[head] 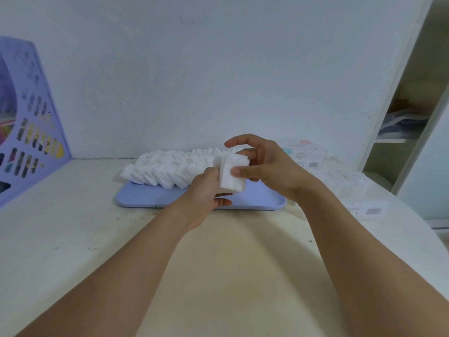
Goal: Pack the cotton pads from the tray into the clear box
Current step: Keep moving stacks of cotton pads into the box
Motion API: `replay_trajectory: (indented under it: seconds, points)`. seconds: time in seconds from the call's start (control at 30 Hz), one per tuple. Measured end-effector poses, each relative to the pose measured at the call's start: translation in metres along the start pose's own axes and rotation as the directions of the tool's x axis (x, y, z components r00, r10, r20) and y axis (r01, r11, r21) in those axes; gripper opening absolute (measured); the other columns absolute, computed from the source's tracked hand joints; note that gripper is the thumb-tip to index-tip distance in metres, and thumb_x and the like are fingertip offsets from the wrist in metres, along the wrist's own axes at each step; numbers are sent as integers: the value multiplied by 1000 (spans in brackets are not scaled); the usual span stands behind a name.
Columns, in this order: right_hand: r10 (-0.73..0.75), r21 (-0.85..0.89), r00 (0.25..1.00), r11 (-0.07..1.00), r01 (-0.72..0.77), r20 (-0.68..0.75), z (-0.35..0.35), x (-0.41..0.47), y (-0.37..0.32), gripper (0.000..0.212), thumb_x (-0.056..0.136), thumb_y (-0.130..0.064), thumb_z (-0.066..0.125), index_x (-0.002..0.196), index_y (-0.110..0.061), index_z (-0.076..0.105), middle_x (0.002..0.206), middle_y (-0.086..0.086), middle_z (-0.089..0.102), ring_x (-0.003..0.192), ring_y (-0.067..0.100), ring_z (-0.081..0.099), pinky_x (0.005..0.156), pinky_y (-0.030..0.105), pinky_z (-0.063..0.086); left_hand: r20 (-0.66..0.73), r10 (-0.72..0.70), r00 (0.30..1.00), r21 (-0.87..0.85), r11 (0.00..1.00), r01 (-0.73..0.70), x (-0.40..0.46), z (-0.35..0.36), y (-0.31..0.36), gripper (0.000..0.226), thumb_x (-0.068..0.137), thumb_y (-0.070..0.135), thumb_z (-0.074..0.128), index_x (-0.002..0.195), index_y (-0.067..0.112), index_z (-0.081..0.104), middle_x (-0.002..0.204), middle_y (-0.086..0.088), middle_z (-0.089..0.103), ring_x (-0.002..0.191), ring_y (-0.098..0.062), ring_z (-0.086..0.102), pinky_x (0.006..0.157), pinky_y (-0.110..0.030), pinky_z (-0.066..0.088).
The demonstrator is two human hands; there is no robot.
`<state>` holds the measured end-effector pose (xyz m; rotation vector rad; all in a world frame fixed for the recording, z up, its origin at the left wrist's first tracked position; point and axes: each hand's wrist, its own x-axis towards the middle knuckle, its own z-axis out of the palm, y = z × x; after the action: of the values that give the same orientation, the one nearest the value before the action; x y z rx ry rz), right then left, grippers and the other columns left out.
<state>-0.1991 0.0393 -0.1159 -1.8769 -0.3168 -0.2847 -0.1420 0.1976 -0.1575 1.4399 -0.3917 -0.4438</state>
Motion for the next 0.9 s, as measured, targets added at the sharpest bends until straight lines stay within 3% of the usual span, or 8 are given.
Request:
replay_trajectory:
  seconds: [0.17,0.3,0.4,0.47,0.57,0.7,0.8,0.9]
  points:
    - [-8,-117,998,993,1,-56,9,1,-2,43,92,9,64,129,-12,59,103,26,68,92,39,62,83,40,52,-12,-3,1000,-24,1000,3,-1,0,-1,33,101,22,32,106,19,65,94,-5,65,75,-17,57,62,-30,45]
    - [8,-228,998,973,-22,-58,19,2,-5,46,92,14,51,130,-10,58,101,18,64,79,12,56,71,22,49,22,6,1000,-33,999,-5,-1,1,-2,40,103,37,31,104,22,67,85,1,68,72,-13,59,63,-29,44]
    - [38,-203,996,978,-54,-79,25,2,-4,49,91,13,42,130,-13,57,101,13,62,79,8,57,66,16,50,55,19,998,-9,1000,-18,-2,4,-1,47,97,65,40,113,31,69,97,2,71,77,-10,61,68,-29,45]
    - [47,-167,994,984,-64,-103,28,2,-2,47,94,8,42,131,-17,56,101,12,59,86,13,58,71,20,50,64,11,998,34,999,-14,-1,4,-2,45,96,60,50,124,27,66,116,-7,65,88,-13,60,72,-30,45]
    - [107,28,979,994,-104,-171,36,7,-2,44,94,-4,44,132,-24,57,115,4,60,100,14,60,82,22,50,14,0,1000,-42,999,0,-1,3,-3,46,103,41,47,136,11,56,110,-9,57,82,-16,55,65,-29,44]
    - [75,-16,918,996,-88,-390,58,13,2,43,105,-37,47,147,-29,47,150,-3,45,139,12,42,119,38,33,64,28,998,-63,998,-24,-2,6,-1,42,105,35,41,134,11,59,119,-11,68,101,-20,64,76,-33,48]
    - [87,-12,940,995,-96,-329,69,11,6,56,105,-51,38,157,-30,31,160,-4,33,148,10,30,124,38,23,149,67,987,-61,996,-58,-3,6,-5,42,107,36,31,125,22,66,126,3,71,120,-17,64,98,-45,50]
    - [118,24,945,993,-116,-306,63,11,7,62,103,-53,42,158,-32,23,162,-3,28,148,14,30,122,38,26,105,77,991,-25,997,-75,1,1,-5,39,104,31,38,127,12,64,130,-9,66,117,-22,63,88,-42,50]
